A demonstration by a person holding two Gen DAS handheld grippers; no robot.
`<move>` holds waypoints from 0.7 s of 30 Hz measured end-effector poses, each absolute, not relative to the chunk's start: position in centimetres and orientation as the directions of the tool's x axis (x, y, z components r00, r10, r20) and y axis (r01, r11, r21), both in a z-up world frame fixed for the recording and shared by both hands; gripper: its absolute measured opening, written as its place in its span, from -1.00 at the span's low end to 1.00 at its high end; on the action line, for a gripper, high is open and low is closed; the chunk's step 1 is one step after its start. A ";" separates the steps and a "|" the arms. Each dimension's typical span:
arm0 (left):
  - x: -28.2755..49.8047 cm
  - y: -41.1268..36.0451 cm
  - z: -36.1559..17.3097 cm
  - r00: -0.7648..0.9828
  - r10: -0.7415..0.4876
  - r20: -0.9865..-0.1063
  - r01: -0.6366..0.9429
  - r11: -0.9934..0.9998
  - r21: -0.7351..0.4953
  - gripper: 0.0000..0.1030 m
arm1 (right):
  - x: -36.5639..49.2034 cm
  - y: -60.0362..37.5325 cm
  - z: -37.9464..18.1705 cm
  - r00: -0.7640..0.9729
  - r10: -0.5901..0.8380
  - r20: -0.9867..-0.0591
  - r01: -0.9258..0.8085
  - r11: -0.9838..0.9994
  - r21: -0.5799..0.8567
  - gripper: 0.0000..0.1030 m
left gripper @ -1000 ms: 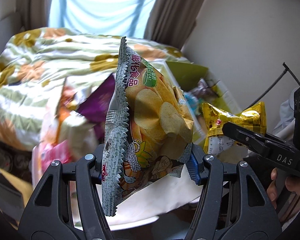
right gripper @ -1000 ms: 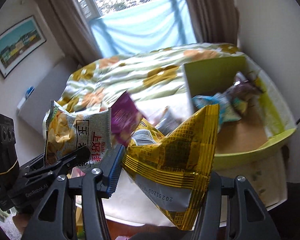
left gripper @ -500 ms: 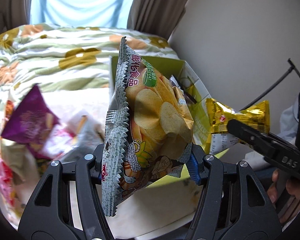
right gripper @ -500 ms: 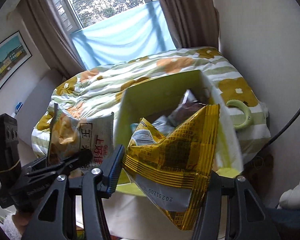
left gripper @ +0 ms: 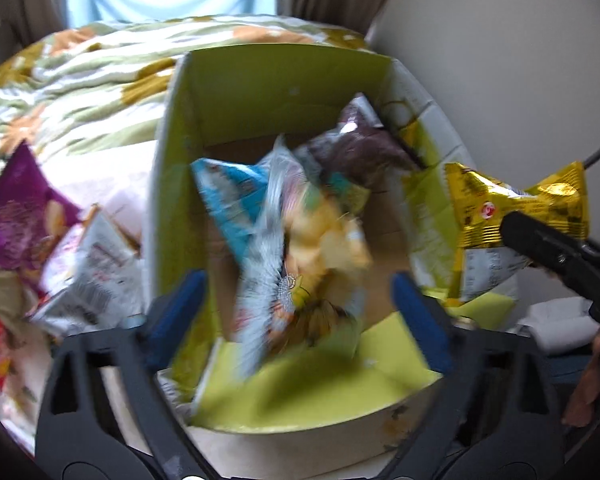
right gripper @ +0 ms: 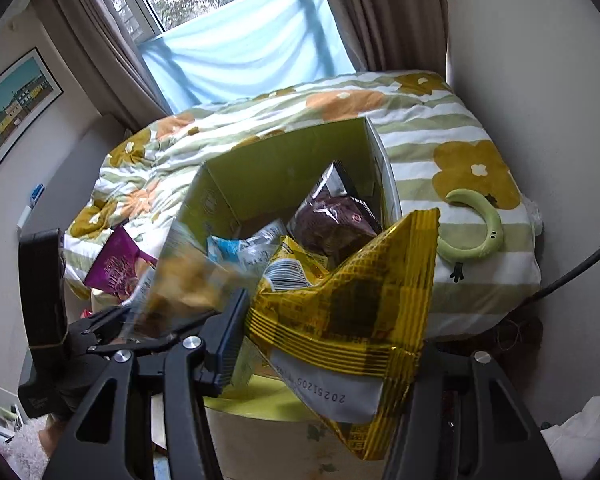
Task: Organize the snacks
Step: 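Move both bags over the yellow box and release them inside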
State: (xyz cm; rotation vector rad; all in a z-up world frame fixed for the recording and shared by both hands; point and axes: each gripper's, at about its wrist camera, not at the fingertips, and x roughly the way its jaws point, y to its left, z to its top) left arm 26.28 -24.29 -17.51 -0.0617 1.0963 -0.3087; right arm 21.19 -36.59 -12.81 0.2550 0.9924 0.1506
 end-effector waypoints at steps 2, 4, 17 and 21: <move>25.8 -23.6 -17.3 0.424 -0.277 -0.862 0.207 0.957 -0.205 0.93 | 21.5 -36.6 -13.0 0.533 0.239 -0.811 -0.019 0.962 0.271 -0.02; 25.5 -22.8 -16.9 0.425 -0.269 -0.864 0.203 0.959 -0.199 0.93 | 21.6 -36.4 -13.1 0.532 0.227 -0.816 -0.022 0.967 0.254 -0.02; 24.8 -21.4 -14.3 0.449 -0.211 -0.868 0.236 0.965 -0.113 0.93 | 24.7 -34.7 -15.6 0.430 0.219 -0.876 0.001 0.970 0.242 -0.01; 24.6 -21.4 -14.1 0.458 -0.196 -0.867 0.239 0.967 -0.092 0.93 | 25.2 -34.1 -16.6 0.407 0.243 -0.880 0.005 0.963 0.269 -0.01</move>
